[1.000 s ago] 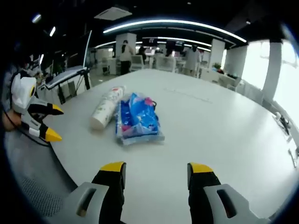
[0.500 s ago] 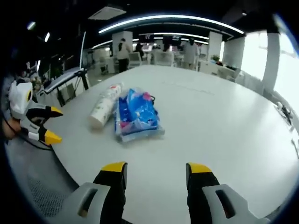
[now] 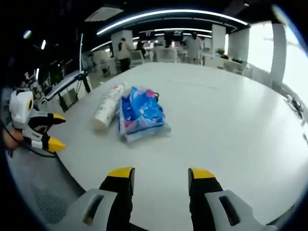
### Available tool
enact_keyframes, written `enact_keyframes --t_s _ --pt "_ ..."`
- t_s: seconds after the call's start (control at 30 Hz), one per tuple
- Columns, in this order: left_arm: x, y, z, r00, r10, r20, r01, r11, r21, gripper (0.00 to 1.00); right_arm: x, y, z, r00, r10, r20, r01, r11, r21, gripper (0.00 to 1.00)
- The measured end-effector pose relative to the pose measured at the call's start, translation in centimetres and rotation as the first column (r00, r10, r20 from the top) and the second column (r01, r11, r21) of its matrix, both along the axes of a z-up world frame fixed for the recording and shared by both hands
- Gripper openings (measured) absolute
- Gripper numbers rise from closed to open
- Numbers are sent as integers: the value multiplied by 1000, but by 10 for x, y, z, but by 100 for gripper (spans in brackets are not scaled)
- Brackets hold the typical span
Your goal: Arrange the tabletop items into an orderly group along one side of the table until the central work area is clear of visible clutter.
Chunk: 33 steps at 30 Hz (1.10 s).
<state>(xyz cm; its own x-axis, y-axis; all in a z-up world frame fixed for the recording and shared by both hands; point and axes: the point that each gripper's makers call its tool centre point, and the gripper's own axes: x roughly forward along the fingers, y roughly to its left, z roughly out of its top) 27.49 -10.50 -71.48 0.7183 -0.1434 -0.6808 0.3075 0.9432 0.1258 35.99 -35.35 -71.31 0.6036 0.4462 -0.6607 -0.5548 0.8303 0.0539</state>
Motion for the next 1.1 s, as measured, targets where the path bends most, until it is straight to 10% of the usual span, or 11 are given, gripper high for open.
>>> enact_keyframes --t_s 1.1 --pt "0 -7 2 1000 -30 0 30 1000 4 62 5 -6 1 1000 -20 6 20 1000 -14 41"
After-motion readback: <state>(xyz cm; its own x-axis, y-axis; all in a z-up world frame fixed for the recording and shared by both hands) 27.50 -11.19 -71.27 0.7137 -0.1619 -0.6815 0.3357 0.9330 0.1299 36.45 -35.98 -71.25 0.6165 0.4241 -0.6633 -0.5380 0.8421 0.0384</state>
